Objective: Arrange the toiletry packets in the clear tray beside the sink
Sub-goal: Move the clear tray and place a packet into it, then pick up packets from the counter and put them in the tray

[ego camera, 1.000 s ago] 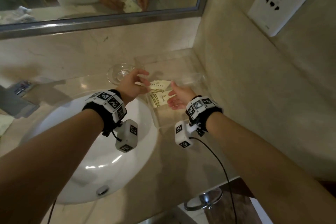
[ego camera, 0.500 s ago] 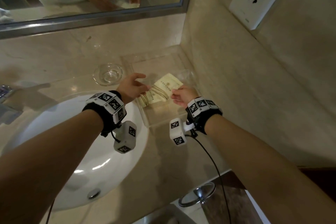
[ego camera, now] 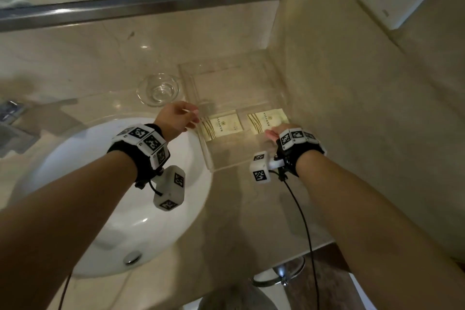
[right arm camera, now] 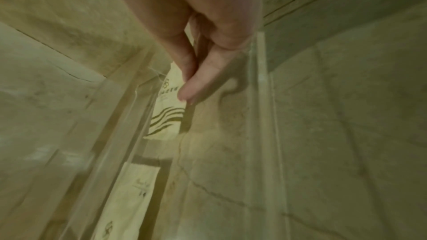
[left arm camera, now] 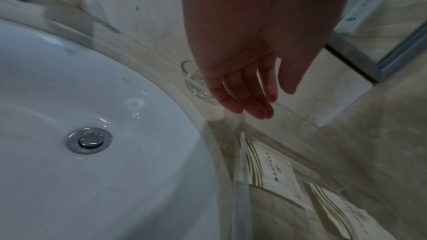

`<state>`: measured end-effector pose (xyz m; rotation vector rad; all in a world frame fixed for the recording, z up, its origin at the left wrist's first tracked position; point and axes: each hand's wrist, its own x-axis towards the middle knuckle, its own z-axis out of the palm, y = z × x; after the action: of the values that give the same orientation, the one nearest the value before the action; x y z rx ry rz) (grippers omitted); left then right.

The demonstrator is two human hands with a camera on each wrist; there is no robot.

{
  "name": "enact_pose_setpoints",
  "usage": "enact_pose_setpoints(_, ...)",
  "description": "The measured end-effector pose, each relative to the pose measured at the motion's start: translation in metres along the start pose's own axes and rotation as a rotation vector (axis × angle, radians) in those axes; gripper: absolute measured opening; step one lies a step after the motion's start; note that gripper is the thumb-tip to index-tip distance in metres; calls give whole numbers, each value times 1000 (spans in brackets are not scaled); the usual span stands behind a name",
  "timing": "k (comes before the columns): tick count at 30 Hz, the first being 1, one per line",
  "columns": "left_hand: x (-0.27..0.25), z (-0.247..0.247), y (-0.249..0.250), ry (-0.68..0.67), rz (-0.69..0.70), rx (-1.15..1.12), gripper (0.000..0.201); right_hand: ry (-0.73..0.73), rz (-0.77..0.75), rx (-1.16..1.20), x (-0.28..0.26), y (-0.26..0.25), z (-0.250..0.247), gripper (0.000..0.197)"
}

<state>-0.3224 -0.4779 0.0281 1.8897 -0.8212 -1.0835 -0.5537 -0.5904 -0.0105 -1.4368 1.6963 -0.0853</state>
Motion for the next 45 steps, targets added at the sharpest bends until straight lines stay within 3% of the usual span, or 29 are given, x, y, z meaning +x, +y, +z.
enact_pose_setpoints(4,3,-15,-12,44,-35,-18,18,-14,-100,-336,9,-10,1,37)
enact_pose_setpoints(7,4,-23,-18,66,-59,-52,16,-50,-90,-406,11,-13,4,45)
enact_pose_setpoints(10,7,-28,-16,66,-59,-64,17,-58,-93,-348,12,-14,5,60)
enact_pose_setpoints(12,8,-31,-13,63,-57,-65,18,-13,-70,-277,9,-16,5,51)
enact_pose_setpoints(16,1,-39,-3,47,-33,-87,18,55,-7,207,-3,-37,11,36)
enact_pose_setpoints(19,-11,-62,-2,74,-3,-114,20,126,-137,305,-34,-79,28,21)
enact_pose_setpoints(24,-44,-134,-25,207,1,-154,18,-3,-511,188,-93,-159,98,28)
enact_pose_setpoints(28,-86,-208,-67,372,-50,-180,14,-190,-636,145,-153,-212,177,36)
enact_pose_setpoints(33,-152,-296,-126,608,-147,-227,8,-393,-754,19,-229,-241,275,35)
enact_pose_setpoints(40,-231,-365,-225,766,-324,-281,8,-614,-713,-268,-284,-233,391,20)
enact_pose_setpoints(45,-258,-384,-278,752,-424,-280,13,-561,-739,-507,-295,-226,441,15)
